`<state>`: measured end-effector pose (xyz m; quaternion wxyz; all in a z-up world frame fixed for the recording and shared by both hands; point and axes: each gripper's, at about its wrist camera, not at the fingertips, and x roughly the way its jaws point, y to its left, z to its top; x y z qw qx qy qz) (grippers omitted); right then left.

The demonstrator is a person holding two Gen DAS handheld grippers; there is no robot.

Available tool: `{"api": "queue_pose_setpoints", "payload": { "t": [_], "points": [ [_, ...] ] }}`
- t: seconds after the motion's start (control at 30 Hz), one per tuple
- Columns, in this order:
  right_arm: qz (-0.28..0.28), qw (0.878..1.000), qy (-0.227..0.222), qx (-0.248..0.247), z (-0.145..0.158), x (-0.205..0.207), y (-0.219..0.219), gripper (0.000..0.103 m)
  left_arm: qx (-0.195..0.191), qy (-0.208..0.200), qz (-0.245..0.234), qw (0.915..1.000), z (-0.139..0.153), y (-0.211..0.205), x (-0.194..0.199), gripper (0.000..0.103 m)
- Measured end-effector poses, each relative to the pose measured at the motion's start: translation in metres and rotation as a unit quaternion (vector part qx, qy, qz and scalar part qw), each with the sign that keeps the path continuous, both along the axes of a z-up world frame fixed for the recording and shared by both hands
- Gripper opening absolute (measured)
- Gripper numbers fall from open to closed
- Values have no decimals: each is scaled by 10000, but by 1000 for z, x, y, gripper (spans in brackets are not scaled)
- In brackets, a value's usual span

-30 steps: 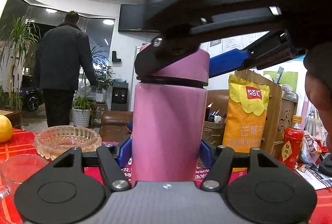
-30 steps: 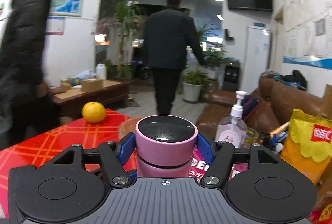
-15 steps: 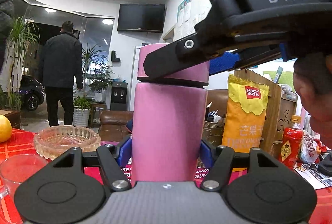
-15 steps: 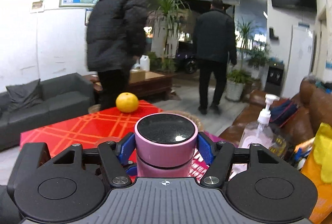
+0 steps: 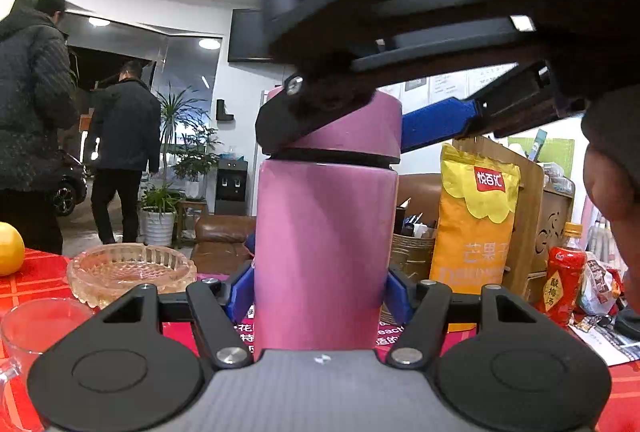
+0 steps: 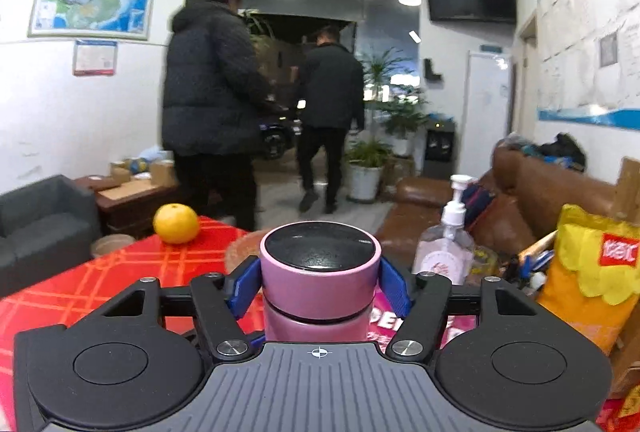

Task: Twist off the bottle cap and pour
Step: 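Twist the cap with the right gripper while the left gripper holds the bottle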

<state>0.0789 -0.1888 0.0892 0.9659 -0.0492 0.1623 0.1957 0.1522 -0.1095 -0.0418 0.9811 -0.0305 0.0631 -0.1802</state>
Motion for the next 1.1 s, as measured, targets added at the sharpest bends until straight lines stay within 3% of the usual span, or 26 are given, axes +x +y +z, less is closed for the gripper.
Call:
{"api": "queue_pose_setpoints", "payload": {
  "t": [0.4, 0.67, 0.87, 0.93, 1.1],
  "points": [
    [1609, 9842, 733, -10, 17, 41, -37, 64, 36, -11, -32, 10000, 0, 0, -1, 67],
    [526, 9978, 317, 263, 7, 12, -19, 68, 27, -9, -42, 10000, 1, 0, -1, 67],
    [-292, 9985, 1, 464, -1, -10, -5, 68, 30, -12, -38, 10000, 1, 0, -1, 67],
    [-517, 9981, -114, 311, -2, -13, 4, 67, 32, -11, -38, 10000, 1, -1, -1, 67],
    [-123, 9994, 4, 311, 0, -4, -7, 64, 0, -3, -12, 10000, 1, 0, -1, 67]
  ]
}}
